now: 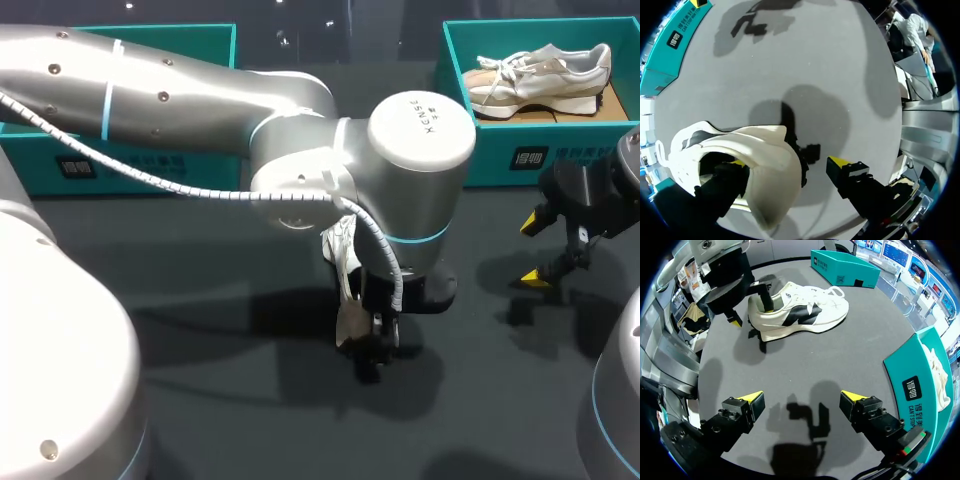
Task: Take the shoe out of the shoebox, open the shoe tongue, remove and reinsert the insole, then place the shoe into the shoebox
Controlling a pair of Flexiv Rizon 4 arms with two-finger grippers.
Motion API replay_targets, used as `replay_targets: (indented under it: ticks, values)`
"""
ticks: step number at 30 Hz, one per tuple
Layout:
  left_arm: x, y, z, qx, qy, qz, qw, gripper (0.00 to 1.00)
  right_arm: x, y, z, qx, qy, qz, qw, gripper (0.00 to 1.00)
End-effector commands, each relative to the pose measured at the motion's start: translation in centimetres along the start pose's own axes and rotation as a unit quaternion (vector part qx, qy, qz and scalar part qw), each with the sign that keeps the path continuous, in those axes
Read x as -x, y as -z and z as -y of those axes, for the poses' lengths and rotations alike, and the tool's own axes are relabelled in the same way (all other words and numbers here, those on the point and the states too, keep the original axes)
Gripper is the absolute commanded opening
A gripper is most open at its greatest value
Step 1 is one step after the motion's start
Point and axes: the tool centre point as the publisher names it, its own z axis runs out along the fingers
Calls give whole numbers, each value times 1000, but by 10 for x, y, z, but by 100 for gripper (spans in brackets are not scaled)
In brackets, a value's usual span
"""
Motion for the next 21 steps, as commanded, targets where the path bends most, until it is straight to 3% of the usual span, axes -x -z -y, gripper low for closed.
replay_targets:
  ticks: [1, 11, 13, 15, 21]
  values:
    - [-2, -3, -1, -4, -1, 0, 1000, 88, -1, 0, 0, -1, 0, 1, 1000, 100]
    - [1, -5, -5, -15, 3, -7, 1000, 71, -1, 0, 0, -1, 0, 1, 1000, 100]
    - [2, -6, -5, -15, 3, -9, 1000, 64, -1, 0, 0, -1, 0, 1, 1000, 100]
    - [2, -7, -5, -15, 3, -11, 1000, 49, -1, 0, 0, -1, 0, 1, 1000, 100]
    - [3, -10, -3, -9, 4, -16, 1000, 37, -1, 0, 0, -1, 0, 1, 1000, 100]
